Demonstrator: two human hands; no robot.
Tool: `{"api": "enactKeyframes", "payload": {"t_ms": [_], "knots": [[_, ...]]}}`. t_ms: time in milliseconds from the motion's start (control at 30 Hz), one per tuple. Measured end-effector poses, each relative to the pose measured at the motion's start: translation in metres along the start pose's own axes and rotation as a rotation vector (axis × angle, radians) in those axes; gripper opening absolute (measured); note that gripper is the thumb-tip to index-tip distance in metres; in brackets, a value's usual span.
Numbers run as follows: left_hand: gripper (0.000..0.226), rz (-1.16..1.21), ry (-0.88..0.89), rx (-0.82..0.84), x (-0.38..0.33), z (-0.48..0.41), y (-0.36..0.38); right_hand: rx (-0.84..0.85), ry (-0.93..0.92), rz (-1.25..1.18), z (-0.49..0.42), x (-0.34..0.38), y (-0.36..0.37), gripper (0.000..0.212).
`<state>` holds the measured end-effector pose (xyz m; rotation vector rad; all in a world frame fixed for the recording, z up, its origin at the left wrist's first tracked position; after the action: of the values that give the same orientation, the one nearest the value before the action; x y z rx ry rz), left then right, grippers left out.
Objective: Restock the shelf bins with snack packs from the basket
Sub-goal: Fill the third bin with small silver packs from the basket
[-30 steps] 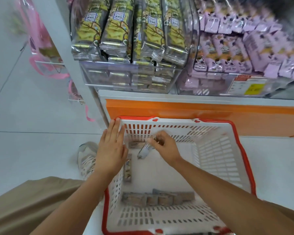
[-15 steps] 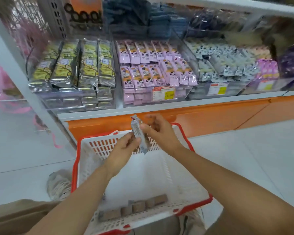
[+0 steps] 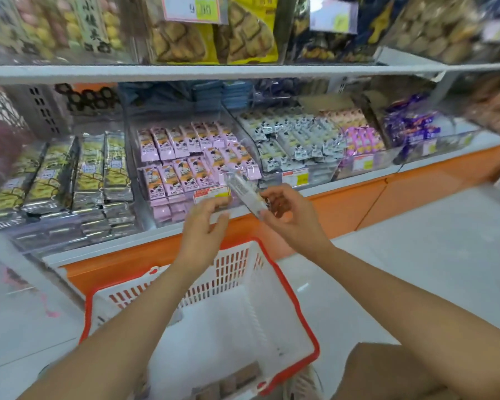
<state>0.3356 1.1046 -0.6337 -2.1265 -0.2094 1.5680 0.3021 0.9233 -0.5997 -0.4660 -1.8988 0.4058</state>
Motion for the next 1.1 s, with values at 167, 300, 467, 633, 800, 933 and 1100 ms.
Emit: {"api": "enactKeyframes", "payload": {"t_ms": [167,300,467,633,800,933,1100], "knots": [[0.039,-0.646,0.176,-0.207,-0.004,-0.034,-0.025,-0.196,0.013,0.219,-0.047,-0.014,-0.061,0.021],[0.053,-0.794,0.05,-0.083,0.023,-0.046,-0.023,-0.229,0.067,0.483,-0.086,-0.028,-0.077,0.022],[0.063,-0.87,0.061,-0.053,0.032,-0.048,-0.02,-0.222,0.093,0.621,-0.112,-0.047,-0.067,0.028],[0.06,-0.857,0.097,-0.04,0.032,-0.047,-0.021,-0.183,0.109,0.721,-0.118,-0.053,-0.062,0.029],[0.053,-0.803,0.225,-0.123,0.02,-0.03,-0.034,-0.183,-0.099,0.603,-0.098,-0.021,-0.048,0.023],[0.048,-0.815,0.276,-0.222,0.022,0.01,-0.051,0.066,-0.194,0.388,-0.066,0.001,0.016,0.014],[0.051,-0.898,0.189,-0.168,0.075,0.063,-0.072,0.332,-0.108,0.26,-0.016,-0.021,0.124,0.012]]}}
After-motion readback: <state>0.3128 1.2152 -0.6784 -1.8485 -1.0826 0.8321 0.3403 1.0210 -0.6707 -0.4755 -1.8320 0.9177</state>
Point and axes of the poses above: each hand's wrist, its own z-axis away from the middle knuckle, its own y-axis out of the palm, x = y × z, the point moved 6 cm from there along -z, towards the middle knuckle, and after that the axes turned 5 degrees about x, right-handed, at the moved point
